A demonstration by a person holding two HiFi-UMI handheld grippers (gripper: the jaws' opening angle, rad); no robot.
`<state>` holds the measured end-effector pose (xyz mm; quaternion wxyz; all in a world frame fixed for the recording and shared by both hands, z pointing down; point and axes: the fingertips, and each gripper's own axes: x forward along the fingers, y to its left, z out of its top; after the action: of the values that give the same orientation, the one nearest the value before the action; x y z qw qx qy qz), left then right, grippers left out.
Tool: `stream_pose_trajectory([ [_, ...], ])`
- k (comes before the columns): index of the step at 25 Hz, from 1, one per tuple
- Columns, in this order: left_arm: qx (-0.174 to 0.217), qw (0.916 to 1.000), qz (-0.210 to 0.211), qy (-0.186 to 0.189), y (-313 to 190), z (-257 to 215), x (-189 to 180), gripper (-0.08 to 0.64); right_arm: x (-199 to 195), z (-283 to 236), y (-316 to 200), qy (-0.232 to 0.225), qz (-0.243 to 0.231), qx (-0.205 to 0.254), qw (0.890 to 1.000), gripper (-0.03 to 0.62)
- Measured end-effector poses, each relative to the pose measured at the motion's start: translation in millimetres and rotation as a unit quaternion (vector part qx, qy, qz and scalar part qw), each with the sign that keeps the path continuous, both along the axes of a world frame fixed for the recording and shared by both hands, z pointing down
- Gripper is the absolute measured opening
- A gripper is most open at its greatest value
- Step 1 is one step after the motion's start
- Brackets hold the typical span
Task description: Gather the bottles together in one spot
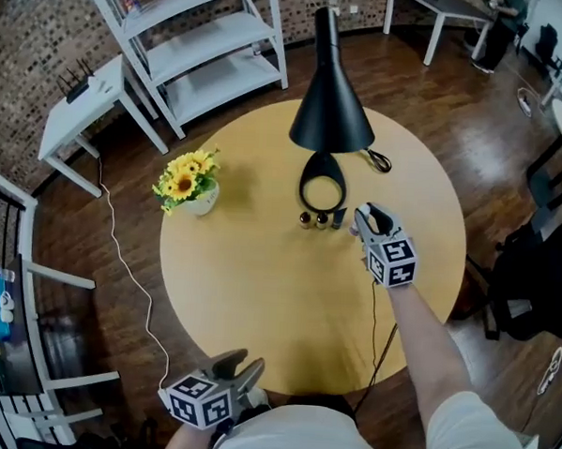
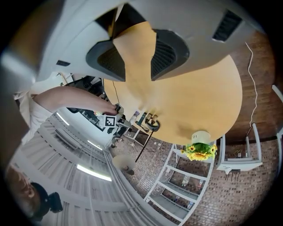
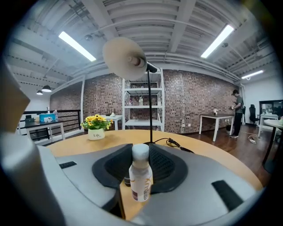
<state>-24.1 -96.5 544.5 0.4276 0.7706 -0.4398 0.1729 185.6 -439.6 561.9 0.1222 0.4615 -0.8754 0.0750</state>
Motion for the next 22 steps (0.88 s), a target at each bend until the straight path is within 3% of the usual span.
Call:
stream_pose_trajectory([
  [6,-0.004,0.9999,0.006,-0.008,-7.2,-2.2,5.5,0.189,11.4,12.5,-20.9,-0.006,0.024,0.009,1.0,0.104],
  [15,-0.005,0.9999,0.01,-0.011,-7.7,-2.5,6.6,0.189,5.4,14.7,-18.5,0.014,0.015,0.03,0.999,0.107],
  [22,0.008,0.9996,0.02,-0.016,-13.3,-7.8,8.0,0.189,5.5,20.1,-14.6,0.025,0.004,0.024,0.999,0.204],
])
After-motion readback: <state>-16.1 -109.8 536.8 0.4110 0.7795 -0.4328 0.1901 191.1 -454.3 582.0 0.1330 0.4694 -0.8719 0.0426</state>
